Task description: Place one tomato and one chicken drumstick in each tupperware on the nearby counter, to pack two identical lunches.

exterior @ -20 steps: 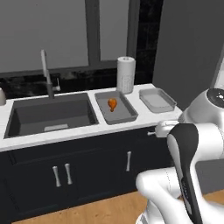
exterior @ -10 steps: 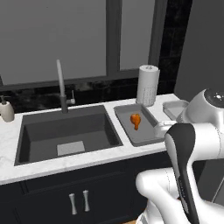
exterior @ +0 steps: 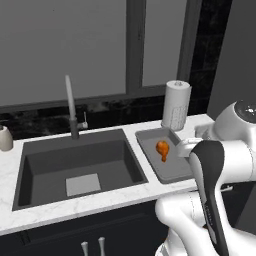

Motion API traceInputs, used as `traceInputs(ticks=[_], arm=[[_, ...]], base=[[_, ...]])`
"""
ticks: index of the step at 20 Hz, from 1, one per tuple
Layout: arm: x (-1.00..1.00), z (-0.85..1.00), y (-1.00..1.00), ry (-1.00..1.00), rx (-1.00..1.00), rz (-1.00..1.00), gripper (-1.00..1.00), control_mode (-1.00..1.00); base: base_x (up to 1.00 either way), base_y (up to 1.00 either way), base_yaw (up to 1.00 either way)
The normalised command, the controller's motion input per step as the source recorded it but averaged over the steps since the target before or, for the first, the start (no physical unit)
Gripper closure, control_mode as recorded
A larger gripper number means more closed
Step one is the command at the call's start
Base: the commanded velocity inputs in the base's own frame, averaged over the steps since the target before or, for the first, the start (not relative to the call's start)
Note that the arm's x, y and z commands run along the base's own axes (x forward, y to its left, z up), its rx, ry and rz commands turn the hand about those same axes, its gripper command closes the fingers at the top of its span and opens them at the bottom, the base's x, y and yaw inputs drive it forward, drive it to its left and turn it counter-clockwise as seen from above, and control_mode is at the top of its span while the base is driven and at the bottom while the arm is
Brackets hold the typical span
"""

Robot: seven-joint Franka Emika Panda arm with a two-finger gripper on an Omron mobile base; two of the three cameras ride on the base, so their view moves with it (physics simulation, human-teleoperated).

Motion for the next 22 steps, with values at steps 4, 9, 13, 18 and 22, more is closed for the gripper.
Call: traceInputs(ticks=[4,9,13,18,22], arm=[[0.0,0.0,0.0,0.0,0.0,0.0,1.0,1.0],[0.82,-0.01,0.0,0.0,0.0,0.0,1.0,-1.0],[0.89,-0.19,-0.04,0.0,0.0,0.0,1.0,-1.0],[0.42,-0.55,-0.32,0.09,0.0,0.0,1.0,-1.0],[0.06,-0.81,-0.38,0.14,0.0,-0.01,1.0,-1.0]], base=[[0.39,-0.01,0.0],[0.0,0.0,0.0],[0.0,0.0,0.0],[0.0,0.0,0.0],[0.0,0.0,0.0]])
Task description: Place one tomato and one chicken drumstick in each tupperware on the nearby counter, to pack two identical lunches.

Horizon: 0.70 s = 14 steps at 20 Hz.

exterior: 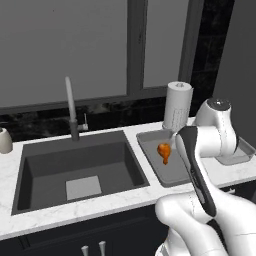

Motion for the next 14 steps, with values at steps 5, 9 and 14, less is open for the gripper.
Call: traceInputs(ticks=[5,9,14], arm=[[0.19,-0.74,-0.05,0.02,0.0,0.0,1.0,-1.0],[0.6,-0.42,0.0,0.0,0.0,0.0,1.0,-1.0],[0.63,-0.33,-0.06,0.01,0.0,0.0,1.0,-1.0]], base=[[0.0,0.0,0.0],[0.0,0.0,0.0],[0.0,0.0,0.0]])
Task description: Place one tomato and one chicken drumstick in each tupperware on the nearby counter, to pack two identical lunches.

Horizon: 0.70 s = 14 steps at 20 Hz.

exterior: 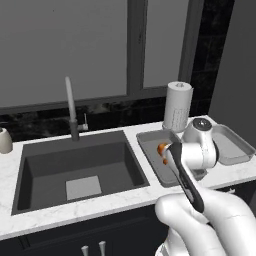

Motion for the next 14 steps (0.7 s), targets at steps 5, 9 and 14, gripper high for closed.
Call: traceInputs(ticks=[5,9,14], arm=[[0.62,-0.43,-0.22,0.05,0.0,0.01,1.0,-1.0],[0.66,-0.43,-0.02,0.07,0.0,0.0,1.0,-1.0],[0.47,-0.32,0.0,0.08,0.0,0.0,-1.0,-1.0]], base=[[0.0,0.0,0.0],[0.0,0.0,0.0],[0.0,0.0,0.0]])
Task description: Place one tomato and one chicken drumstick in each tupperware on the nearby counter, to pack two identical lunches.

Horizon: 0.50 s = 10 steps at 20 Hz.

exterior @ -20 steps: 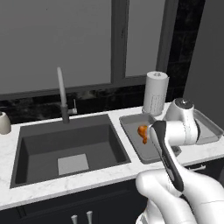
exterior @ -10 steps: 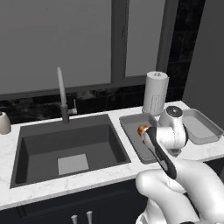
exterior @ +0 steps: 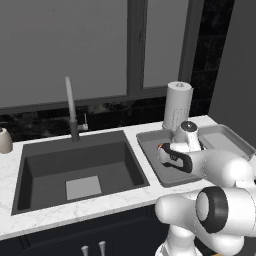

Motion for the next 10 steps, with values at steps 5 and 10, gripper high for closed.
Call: traceInputs(ticks=[5,10], arm=[[0.1,-0.01,0.0,0.03,0.0,0.0,-1.0,-1.0],[-0.06,0.06,-0.06,0.0,0.01,0.0,-1.0,-1.0]], base=[[0.0,0.0,0.0],[0.0,0.0,0.0]])
